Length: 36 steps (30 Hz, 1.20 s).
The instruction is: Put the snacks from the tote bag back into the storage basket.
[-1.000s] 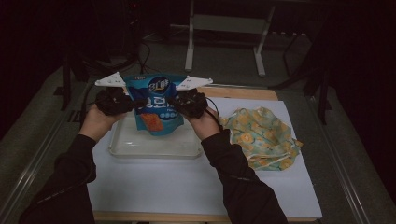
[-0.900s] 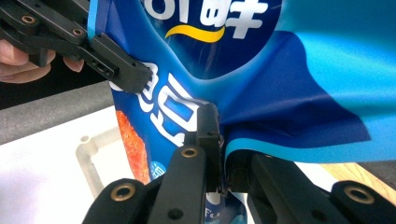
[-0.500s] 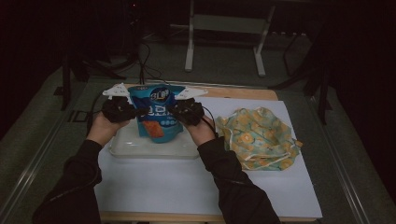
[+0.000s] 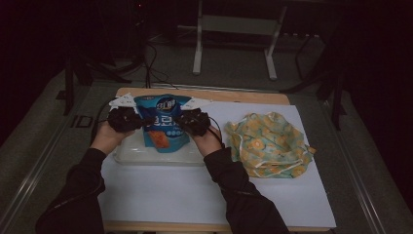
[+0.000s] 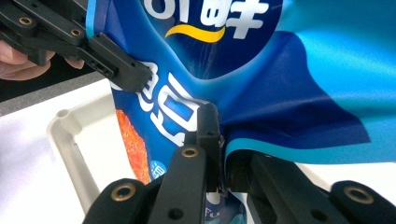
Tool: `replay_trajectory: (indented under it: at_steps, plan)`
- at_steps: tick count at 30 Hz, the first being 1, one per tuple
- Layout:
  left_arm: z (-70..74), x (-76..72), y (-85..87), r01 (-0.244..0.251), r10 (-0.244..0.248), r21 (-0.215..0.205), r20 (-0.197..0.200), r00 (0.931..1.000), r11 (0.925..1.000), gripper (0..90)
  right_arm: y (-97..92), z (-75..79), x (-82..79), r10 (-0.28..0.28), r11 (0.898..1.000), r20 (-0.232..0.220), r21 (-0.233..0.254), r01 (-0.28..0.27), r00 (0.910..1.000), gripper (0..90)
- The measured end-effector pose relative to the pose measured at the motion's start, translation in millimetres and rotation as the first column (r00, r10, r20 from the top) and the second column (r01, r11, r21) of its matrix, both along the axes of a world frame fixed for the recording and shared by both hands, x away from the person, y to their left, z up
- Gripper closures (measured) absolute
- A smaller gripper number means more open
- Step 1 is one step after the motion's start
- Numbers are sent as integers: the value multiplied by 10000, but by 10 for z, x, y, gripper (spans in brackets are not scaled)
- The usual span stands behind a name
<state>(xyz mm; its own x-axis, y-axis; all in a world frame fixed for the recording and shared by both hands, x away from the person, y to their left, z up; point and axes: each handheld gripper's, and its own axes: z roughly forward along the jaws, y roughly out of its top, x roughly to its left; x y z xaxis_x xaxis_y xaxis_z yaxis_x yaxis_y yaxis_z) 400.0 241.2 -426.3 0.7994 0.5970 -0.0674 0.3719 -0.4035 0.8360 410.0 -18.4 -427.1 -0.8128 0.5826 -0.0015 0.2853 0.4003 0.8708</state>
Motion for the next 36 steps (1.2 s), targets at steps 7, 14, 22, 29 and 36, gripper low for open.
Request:
replay_trajectory:
  at_steps: [7,14,22,29,36]
  plan:
    - [-74,-12,55,195,-192,-540,50,9998,9984,857,-11,-45,-43,-59,9998,145,188,57,9999,873]
    - [-52,-44,53,142,-138,-338,122,9998,9993,819,-29,-43,-70,33,9998,205,177,-37,9998,862]
    - [-43,-75,59,43,-40,-533,54,10000,9986,700,-82,-16,-45,216,9995,-16,221,-216,9998,676]
    - [4,-110,42,4,14,-755,237,9997,9971,602,-144,25,-41,149,9991,7,390,-150,9999,538]
    - [34,-181,100,-371,415,-951,446,9981,9948,530,-267,106,-50,134,9974,106,708,-141,9999,407]
